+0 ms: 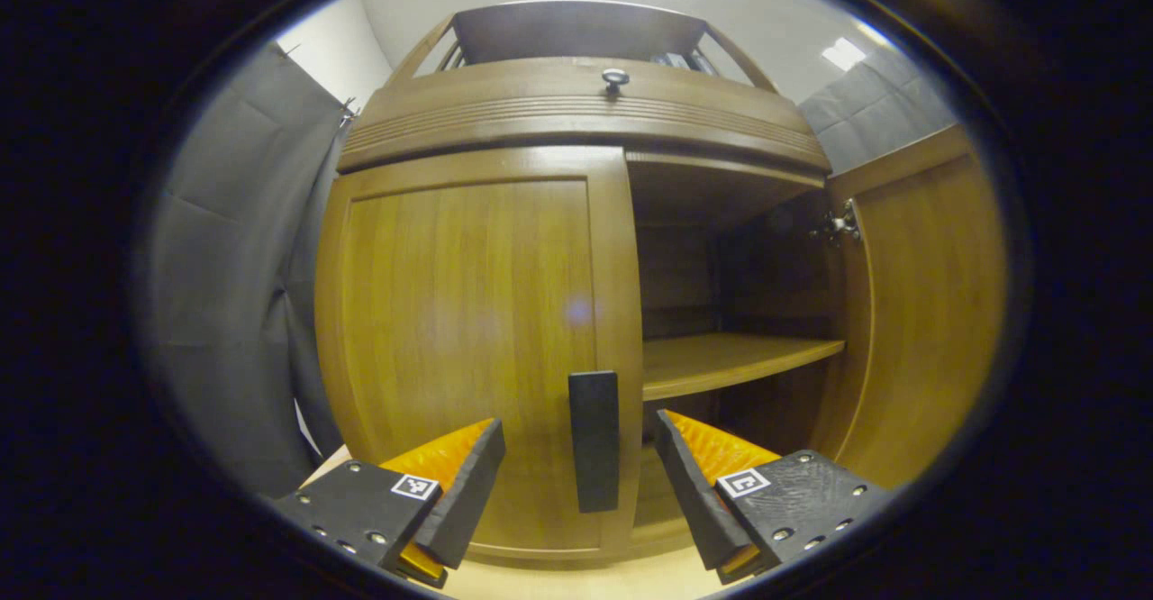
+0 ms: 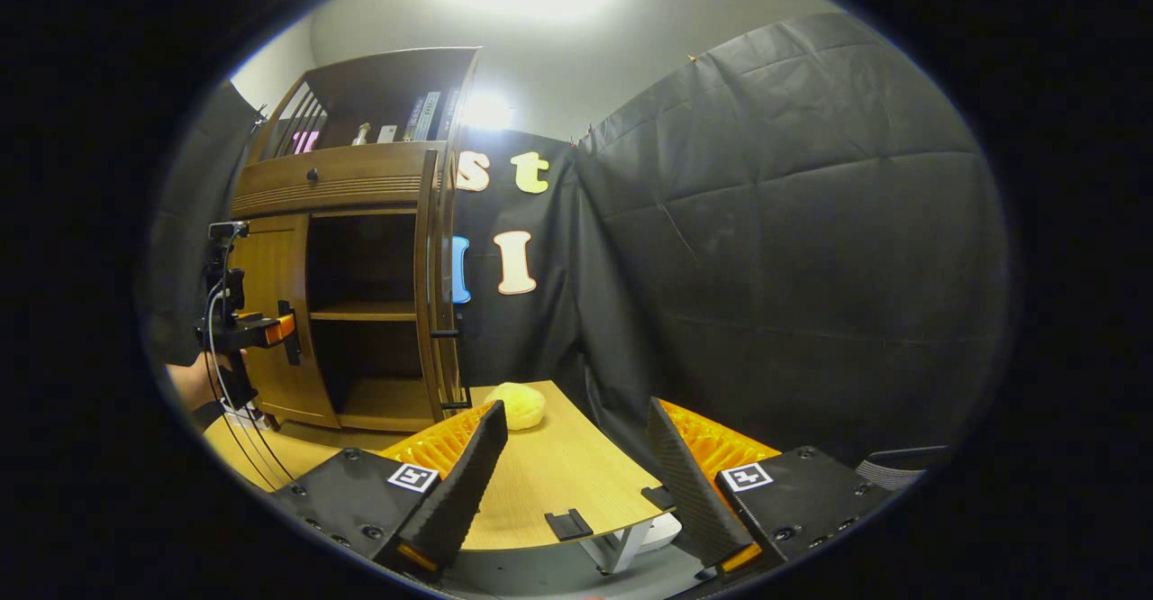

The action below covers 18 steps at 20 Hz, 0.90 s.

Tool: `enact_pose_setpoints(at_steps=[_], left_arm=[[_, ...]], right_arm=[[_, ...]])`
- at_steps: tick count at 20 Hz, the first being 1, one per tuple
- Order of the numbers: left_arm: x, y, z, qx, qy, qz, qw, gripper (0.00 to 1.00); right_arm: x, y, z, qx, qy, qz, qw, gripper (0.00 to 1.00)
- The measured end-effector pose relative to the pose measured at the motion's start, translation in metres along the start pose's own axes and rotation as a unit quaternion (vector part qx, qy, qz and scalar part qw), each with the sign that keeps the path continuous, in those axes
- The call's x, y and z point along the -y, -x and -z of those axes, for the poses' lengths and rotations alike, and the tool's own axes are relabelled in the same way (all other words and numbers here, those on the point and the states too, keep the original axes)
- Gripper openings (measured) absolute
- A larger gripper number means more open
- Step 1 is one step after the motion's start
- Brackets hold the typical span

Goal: Open the right door of the double-door shoe cabinet with the right hand, and open the left door with the left hand.

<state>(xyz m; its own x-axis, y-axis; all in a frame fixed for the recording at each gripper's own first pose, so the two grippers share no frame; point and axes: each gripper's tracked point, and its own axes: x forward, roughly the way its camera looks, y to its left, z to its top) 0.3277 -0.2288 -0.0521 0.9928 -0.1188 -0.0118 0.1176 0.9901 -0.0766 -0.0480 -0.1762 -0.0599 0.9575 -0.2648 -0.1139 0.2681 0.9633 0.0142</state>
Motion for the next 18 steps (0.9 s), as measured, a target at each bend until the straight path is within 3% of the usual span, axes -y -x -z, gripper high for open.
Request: enact_pose_setpoints(at_steps=[1, 6, 9, 13, 18], left_arm=[[0.002, -0.006, 0.003, -0.004, 0.0, 0.001, 1.0, 0.98], [-0.001, -0.029, 0.008, -0.031, 0.017, -0.003, 0.999, 0.67], [0.004, -0.024, 0.001, -0.025, 0.025, 0.011, 0.999, 0.6], [0.006, -0.031, 0.006, -0.029, 0.015, -0.003, 0.999, 0.27], [0.007, -0.023, 0.006, -0.048, 0.028, -0.005, 0.998, 0.22]], right_arm=[[0.001, 0.0, 0.001, -0.001, 0.001, 0.001, 1.0, 0.95], [-0.001, 0.0, 0.001, -0.009, 0.004, -0.002, 1.0, 0.98], [-0.007, -0.001, 0.0, -0.007, 0.008, -0.013, 1.0, 0.98], [-0.014, -0.004, 0.0, -0.006, 0.007, -0.026, 1.0, 0.98], [-0.02, -0.007, -0.002, -0.004, 0.002, -0.037, 0.999, 0.98]])
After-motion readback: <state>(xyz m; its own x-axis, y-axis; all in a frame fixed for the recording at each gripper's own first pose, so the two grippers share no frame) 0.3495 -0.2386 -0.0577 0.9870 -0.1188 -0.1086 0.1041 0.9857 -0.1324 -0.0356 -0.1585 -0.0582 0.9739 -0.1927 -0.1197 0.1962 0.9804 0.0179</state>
